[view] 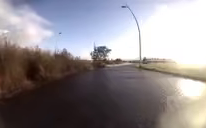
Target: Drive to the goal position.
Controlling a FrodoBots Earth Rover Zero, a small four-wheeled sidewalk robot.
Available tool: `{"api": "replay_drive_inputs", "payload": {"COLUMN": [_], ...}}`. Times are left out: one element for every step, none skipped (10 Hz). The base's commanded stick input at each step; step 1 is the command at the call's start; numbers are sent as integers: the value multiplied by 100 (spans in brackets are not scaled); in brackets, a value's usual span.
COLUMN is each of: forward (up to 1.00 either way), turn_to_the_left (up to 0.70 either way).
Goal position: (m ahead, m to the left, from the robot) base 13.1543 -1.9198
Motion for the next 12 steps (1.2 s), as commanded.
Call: {"api": "replay_drive_inputs", "payload": {"forward": [45, 45, 45, 45, 45, 45, 45, 45, 45, 45, 45, 45], "turn_to_the_left": [0, 0, 0, 0, 0, 0, 0, 0, 0, 0, 0, 0]}}
